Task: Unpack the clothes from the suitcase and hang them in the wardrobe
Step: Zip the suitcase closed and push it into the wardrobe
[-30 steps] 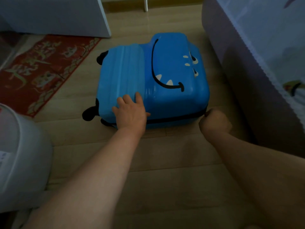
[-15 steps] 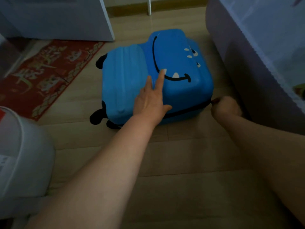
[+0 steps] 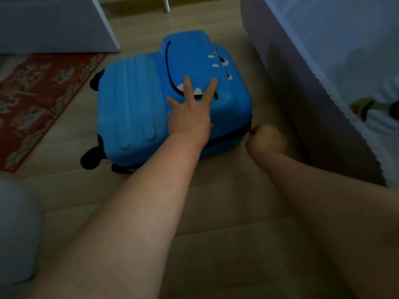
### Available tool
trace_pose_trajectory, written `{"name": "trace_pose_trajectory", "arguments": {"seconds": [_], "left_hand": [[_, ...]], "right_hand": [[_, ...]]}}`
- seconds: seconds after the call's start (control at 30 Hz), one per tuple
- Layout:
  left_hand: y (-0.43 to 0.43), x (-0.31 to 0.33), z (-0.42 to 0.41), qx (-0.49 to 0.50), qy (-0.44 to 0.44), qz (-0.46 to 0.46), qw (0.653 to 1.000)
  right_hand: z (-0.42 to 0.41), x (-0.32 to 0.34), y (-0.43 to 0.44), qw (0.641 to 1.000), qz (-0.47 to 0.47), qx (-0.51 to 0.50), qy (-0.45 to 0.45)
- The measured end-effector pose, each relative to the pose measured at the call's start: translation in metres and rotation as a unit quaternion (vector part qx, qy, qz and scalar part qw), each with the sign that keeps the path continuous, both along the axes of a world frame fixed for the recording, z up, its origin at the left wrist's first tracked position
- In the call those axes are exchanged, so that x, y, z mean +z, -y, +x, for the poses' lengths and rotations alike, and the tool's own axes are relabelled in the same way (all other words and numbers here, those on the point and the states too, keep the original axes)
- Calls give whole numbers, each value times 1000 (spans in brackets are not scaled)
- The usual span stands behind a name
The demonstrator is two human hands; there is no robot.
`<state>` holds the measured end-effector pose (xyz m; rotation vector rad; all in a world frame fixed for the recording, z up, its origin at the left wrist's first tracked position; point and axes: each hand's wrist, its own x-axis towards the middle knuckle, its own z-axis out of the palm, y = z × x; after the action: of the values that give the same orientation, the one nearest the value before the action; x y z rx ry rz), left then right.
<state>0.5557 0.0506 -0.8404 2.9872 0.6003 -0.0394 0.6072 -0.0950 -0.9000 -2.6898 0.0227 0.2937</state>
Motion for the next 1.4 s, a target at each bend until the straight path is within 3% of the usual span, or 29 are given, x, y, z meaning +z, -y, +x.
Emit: {"name": "trace_pose_trajectory", "arguments": {"seconds": [0.5, 0.6, 0.67, 0.73, 0.8, 0.9, 1.0, 1.13, 1.4], "left_hand": [[3, -14, -16, 10, 17, 7, 1000], [-10, -8, -27, -23, 43, -34, 998], [-31, -6, -43, -45, 89, -116, 988], [-61, -12, -64, 11, 152, -174, 973], [-93, -22, -86, 155, 175, -126, 964], [-121, -34, -118, 310, 88, -89, 942], [-126, -41, -135, 282, 57, -92, 953], [-138, -45, -137, 311, 53, -141, 938], [-131, -49, -144, 229, -53, -25, 972]], "right_hand": [[-40, -9, -27, 990, 96, -100, -12], [-38, -15, -24, 985, 117, -121, -25], [-37, -19, -22, 981, 134, -137, -28], [-36, -23, -23, 979, 143, -143, -24], [-37, -26, -25, 981, 133, -139, -15], [-35, -31, -30, 982, 123, -141, 3], [-38, -32, -36, 981, 123, -151, -2], [-42, -34, -42, 978, 133, -158, -5], [-36, -30, -33, 978, 124, -171, 0]]}}
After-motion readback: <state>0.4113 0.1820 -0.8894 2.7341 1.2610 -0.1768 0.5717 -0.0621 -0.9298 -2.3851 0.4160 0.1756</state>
